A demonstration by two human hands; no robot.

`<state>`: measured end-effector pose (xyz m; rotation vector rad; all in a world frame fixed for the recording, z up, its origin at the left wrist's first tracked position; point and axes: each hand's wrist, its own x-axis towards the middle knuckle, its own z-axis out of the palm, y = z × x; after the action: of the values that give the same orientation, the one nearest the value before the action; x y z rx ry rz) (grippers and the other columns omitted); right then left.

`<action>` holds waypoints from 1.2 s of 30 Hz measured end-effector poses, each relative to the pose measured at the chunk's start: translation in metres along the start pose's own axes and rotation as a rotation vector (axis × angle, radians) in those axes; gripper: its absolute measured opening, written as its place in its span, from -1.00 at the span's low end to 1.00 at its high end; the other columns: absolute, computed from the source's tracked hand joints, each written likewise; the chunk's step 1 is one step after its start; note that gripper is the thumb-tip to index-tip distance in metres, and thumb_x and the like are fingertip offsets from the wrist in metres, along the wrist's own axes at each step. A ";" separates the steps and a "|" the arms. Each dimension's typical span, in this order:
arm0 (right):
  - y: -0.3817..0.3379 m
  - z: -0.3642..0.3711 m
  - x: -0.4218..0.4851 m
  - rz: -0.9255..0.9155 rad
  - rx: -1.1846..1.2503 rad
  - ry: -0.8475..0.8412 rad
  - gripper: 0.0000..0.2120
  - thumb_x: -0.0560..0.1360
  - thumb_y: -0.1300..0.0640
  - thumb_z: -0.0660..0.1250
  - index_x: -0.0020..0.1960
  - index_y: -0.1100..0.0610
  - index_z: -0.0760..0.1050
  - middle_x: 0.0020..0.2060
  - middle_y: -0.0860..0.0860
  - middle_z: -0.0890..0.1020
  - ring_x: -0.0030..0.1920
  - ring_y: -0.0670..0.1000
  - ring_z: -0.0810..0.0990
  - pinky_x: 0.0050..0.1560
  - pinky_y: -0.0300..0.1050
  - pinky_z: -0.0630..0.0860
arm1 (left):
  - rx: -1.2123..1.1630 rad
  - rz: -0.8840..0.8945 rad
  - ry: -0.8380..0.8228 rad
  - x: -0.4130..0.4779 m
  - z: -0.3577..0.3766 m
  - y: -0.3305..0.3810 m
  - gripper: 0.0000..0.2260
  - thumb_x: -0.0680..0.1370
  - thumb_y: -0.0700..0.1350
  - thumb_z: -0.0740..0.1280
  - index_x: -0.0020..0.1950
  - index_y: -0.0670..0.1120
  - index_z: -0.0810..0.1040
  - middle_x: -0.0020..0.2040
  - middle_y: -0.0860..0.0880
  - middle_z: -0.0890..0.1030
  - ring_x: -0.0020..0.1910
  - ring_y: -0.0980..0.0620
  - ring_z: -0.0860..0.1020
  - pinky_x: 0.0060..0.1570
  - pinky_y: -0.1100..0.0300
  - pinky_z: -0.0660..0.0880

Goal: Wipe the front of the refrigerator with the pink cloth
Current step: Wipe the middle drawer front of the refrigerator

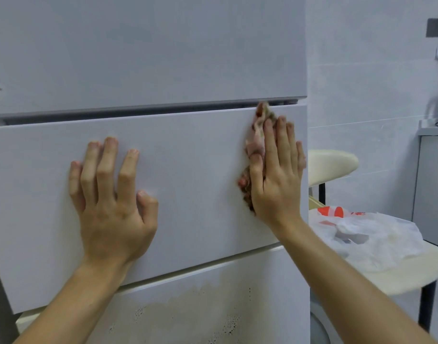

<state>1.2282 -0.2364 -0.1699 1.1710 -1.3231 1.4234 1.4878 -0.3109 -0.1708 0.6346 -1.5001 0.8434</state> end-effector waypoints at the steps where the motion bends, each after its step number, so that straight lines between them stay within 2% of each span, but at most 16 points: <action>1: 0.005 -0.001 -0.023 -0.012 -0.007 -0.014 -0.47 0.76 0.00 -0.01 0.67 0.19 0.16 0.68 0.13 0.16 0.70 0.10 0.05 0.68 0.15 -0.03 | -0.001 0.005 0.000 0.000 0.000 -0.001 -0.48 0.53 -0.18 0.24 0.51 -0.22 0.43 0.58 -0.28 0.34 0.60 -0.31 0.24 0.59 -0.30 0.09; 4: 0.025 -0.008 -0.094 -0.104 -0.064 -0.076 -0.47 0.75 0.01 -0.02 0.66 0.20 0.15 0.69 0.07 0.11 0.69 0.09 0.07 0.67 0.18 0.03 | -0.006 0.009 -0.003 0.000 0.000 -0.002 -0.48 0.55 -0.16 0.23 0.52 -0.21 0.42 0.59 -0.27 0.33 0.61 -0.31 0.23 0.60 -0.28 0.08; 6: 0.038 -0.011 -0.115 -0.152 -0.093 -0.116 -0.46 0.72 0.04 0.05 0.66 0.18 0.14 0.69 0.06 0.12 0.69 0.10 0.09 0.67 0.19 0.04 | -0.006 0.009 0.001 0.000 0.000 -0.001 -0.48 0.55 -0.15 0.23 0.53 -0.21 0.41 0.58 -0.27 0.33 0.61 -0.30 0.22 0.61 -0.26 0.07; 11: 0.038 -0.015 -0.053 -0.215 -0.074 -0.104 -0.43 0.64 0.11 0.12 0.64 0.18 0.23 0.63 0.14 0.26 0.67 0.14 0.16 0.66 0.21 0.07 | -0.002 0.004 0.014 0.000 0.002 0.000 -0.48 0.56 -0.15 0.22 0.53 -0.21 0.42 0.58 -0.27 0.34 0.61 -0.30 0.24 0.62 -0.24 0.06; 13: 0.032 -0.014 0.003 -0.130 -0.033 -0.033 -0.46 0.68 0.07 0.08 0.64 0.17 0.27 0.64 0.13 0.25 0.67 0.15 0.15 0.66 0.20 0.05 | 0.009 0.000 0.018 -0.001 0.002 0.002 -0.48 0.56 -0.15 0.21 0.53 -0.21 0.41 0.58 -0.27 0.34 0.60 -0.30 0.24 0.61 -0.25 0.07; 17: 0.027 -0.012 0.078 0.123 0.059 -0.009 -0.41 0.70 0.02 0.01 0.70 0.13 0.09 0.70 0.11 0.09 0.70 0.10 -0.02 0.69 0.03 -0.09 | 0.001 0.001 0.022 -0.001 0.003 0.001 -0.48 0.54 -0.18 0.23 0.52 -0.21 0.41 0.58 -0.27 0.34 0.60 -0.31 0.24 0.60 -0.27 0.08; 20: 0.031 -0.011 0.053 0.166 0.080 0.000 -0.40 0.73 -0.01 -0.03 0.71 0.19 0.00 0.71 0.11 0.04 0.70 0.03 -0.02 0.69 -0.02 -0.02 | -0.007 -0.002 0.025 -0.001 0.002 0.001 -0.48 0.54 -0.18 0.23 0.53 -0.21 0.40 0.58 -0.27 0.34 0.60 -0.31 0.24 0.62 -0.22 0.04; 22: 0.031 -0.017 0.017 0.212 0.157 -0.011 -0.40 0.76 -0.05 -0.04 0.72 0.10 -0.11 0.71 0.04 0.06 0.69 -0.01 0.07 0.67 -0.04 0.10 | -0.010 0.001 0.023 0.000 0.001 0.001 -0.48 0.55 -0.17 0.22 0.53 -0.21 0.40 0.58 -0.27 0.33 0.60 -0.31 0.23 0.62 -0.23 0.04; 25: 0.036 -0.033 -0.048 0.326 0.236 -0.077 -0.37 0.75 -0.09 0.01 0.71 -0.10 -0.22 0.69 -0.17 0.09 0.60 -0.21 0.20 0.46 -0.42 0.22 | -0.011 0.008 0.014 -0.001 0.001 -0.002 -0.48 0.56 -0.16 0.21 0.53 -0.22 0.40 0.59 -0.27 0.33 0.61 -0.31 0.23 0.61 -0.26 0.07; 26: 0.039 -0.036 -0.067 0.367 0.217 -0.111 -0.36 0.73 -0.12 0.01 0.72 -0.10 -0.20 0.68 -0.22 0.08 0.59 -0.22 0.21 0.42 -0.41 0.24 | -0.009 0.009 0.014 -0.001 0.001 -0.002 -0.48 0.57 -0.16 0.21 0.54 -0.22 0.39 0.59 -0.27 0.32 0.61 -0.31 0.23 0.61 -0.27 0.07; 28: 0.046 -0.039 -0.088 0.447 0.147 -0.159 -0.32 0.66 -0.21 -0.02 0.71 -0.03 -0.07 0.65 -0.05 0.26 0.54 0.03 0.39 0.36 -0.10 0.41 | 0.004 0.014 0.010 -0.002 0.001 -0.002 -0.48 0.57 -0.15 0.20 0.54 -0.22 0.39 0.59 -0.28 0.32 0.62 -0.31 0.23 0.61 -0.27 0.08; 30: 0.049 -0.036 -0.078 0.477 0.119 -0.159 -0.34 0.62 -0.25 -0.04 0.68 -0.12 -0.03 0.48 0.11 0.48 0.31 0.21 0.58 0.17 0.11 0.56 | 0.007 0.016 0.012 -0.002 0.002 -0.002 -0.48 0.57 -0.16 0.21 0.54 -0.22 0.39 0.60 -0.27 0.32 0.62 -0.30 0.23 0.60 -0.29 0.09; 32: 0.044 -0.033 -0.044 0.451 0.097 -0.136 -0.39 0.63 -0.29 -0.06 0.63 -0.29 -0.13 0.29 0.12 0.60 0.05 0.24 0.68 -0.02 0.18 0.62 | 0.005 0.014 0.008 -0.002 0.002 -0.003 -0.47 0.56 -0.16 0.22 0.55 -0.21 0.39 0.59 -0.27 0.32 0.62 -0.30 0.23 0.60 -0.28 0.09; 33: 0.042 -0.031 -0.021 0.439 0.101 -0.128 -0.40 0.64 -0.31 -0.06 0.63 -0.34 -0.17 0.24 0.10 0.63 -0.02 0.23 0.69 -0.04 0.19 0.63 | 0.003 0.014 0.005 -0.002 0.002 -0.003 -0.47 0.56 -0.17 0.23 0.55 -0.22 0.39 0.59 -0.27 0.32 0.62 -0.30 0.23 0.61 -0.28 0.08; 34: 0.040 -0.030 0.005 0.430 0.122 -0.117 -0.41 0.67 -0.32 -0.05 0.65 -0.33 -0.15 0.27 0.07 0.63 0.00 0.22 0.70 0.03 0.16 0.64 | -0.001 0.016 0.002 -0.003 0.001 -0.003 -0.47 0.55 -0.17 0.23 0.54 -0.22 0.39 0.59 -0.27 0.32 0.62 -0.30 0.22 0.61 -0.27 0.07; 36: 0.035 -0.031 0.049 0.396 0.174 -0.098 -0.45 0.74 -0.20 0.02 0.70 -0.22 -0.02 0.48 -0.02 0.52 0.28 0.11 0.61 0.26 -0.11 0.47 | -0.005 0.023 -0.004 -0.003 0.001 -0.004 -0.47 0.56 -0.17 0.23 0.55 -0.22 0.38 0.59 -0.28 0.32 0.62 -0.30 0.22 0.62 -0.25 0.05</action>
<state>1.1813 -0.2093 -0.1288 1.1431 -1.5894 1.8130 1.4908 -0.3143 -0.1731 0.6165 -1.5149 0.8561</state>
